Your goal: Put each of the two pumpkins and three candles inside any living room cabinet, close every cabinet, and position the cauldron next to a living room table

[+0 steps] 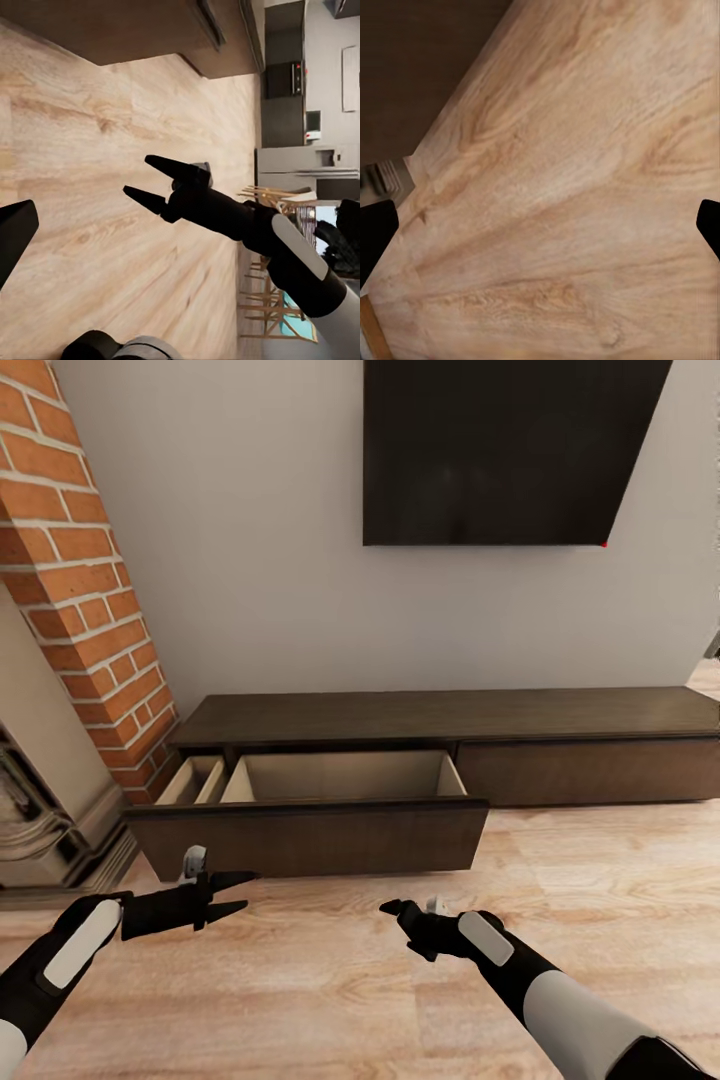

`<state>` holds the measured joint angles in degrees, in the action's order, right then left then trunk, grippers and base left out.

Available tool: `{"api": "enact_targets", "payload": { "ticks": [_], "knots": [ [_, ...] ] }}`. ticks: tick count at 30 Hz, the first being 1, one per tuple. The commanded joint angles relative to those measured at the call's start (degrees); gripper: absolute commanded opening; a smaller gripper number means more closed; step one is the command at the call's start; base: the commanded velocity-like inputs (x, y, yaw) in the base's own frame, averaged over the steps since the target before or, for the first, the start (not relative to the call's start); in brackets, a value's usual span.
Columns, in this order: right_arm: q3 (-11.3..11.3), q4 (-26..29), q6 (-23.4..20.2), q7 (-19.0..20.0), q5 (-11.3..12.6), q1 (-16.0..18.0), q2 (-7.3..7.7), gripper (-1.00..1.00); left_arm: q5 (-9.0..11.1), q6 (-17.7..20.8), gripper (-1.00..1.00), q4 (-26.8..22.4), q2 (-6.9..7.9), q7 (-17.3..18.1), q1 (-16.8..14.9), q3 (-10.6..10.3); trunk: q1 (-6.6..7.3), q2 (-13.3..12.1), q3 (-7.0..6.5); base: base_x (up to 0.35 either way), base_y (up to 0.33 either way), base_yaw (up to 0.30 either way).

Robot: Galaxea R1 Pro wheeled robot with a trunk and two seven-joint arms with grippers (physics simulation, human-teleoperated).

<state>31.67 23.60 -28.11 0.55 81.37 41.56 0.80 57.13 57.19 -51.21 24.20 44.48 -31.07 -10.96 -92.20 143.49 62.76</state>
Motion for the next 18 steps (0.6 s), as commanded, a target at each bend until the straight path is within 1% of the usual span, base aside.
{"api": "enact_targets", "payload": {
  "ticks": [1,5,6,10,11,12,13,14,17,18],
  "knots": [
    [0.31,0.04,-0.12,0.09,0.12,0.05,0.07,1.0,0.08,0.2,1.0,0.04,0.24,0.16,-0.05,-0.44,0.03,0.0,-0.18,0.0,0.0,0.0],
    [0.31,0.04,0.1,0.27,0.1,0.04,0.05,1.0,0.08,0.2,1.0,0.05,0.53,-0.25,-0.05,-1.01,0.14,-0.05,-1.06,0.0,0.0,0.0],
    [0.32,0.04,0.12,0.34,0.1,0.03,0.06,1.0,0.08,0.2,1.0,0.06,0.55,-0.92,-0.05,-1.04,0.16,-0.06,-1.29,0.0,0.0,0.0],
    [0.32,-0.02,0.17,0.25,0.1,0.07,0.08,1.0,0.14,0.2,1.0,0.01,0.51,-5.82,-0.05,-1.07,0.27,-0.12,-2.17,0.0,0.0,0.0],
    [0.34,-0.02,0.19,0.21,0.08,0.06,0.08,1.0,0.14,0.2,1.0,0.0,0.49,-6.43,-0.05,-1.08,0.29,-0.13,-2.39,0.0,0.0,0.0],
    [0.37,-0.04,0.2,0.14,0.05,0.07,0.08,1.0,0.16,0.2,1.0,-0.02,0.45,-8.29,-0.05,-1.07,0.32,-0.14,-2.62,0.0,0.0,0.0],
    [0.38,-0.04,0.21,0.11,0.04,0.06,0.08,1.0,0.16,0.2,1.0,-0.02,0.44,-8.92,-0.05,-1.05,0.34,-0.16,-2.84,0.0,0.0,0.0],
    [0.39,-0.04,0.21,0.06,0.03,0.04,0.08,1.0,0.17,0.2,1.0,-0.02,0.45,-10.26,-0.05,-1.06,0.37,-0.17,-3.06,0.0,0.0,0.0],
    [0.4,-0.12,0.24,-0.07,0.02,0.06,0.08,1.0,0.17,0.16,1.0,-0.03,0.44,-16.08,-0.05,-1.04,0.45,-0.21,-3.72,0.0,0.0,0.0],
    [0.4,-0.12,0.24,-0.08,0.02,0.05,0.08,1.0,0.17,0.15,1.0,-0.01,0.41,-17.1,-0.05,-1.03,0.47,-0.22,-3.94,0.0,0.0,0.0]
  ]
}}
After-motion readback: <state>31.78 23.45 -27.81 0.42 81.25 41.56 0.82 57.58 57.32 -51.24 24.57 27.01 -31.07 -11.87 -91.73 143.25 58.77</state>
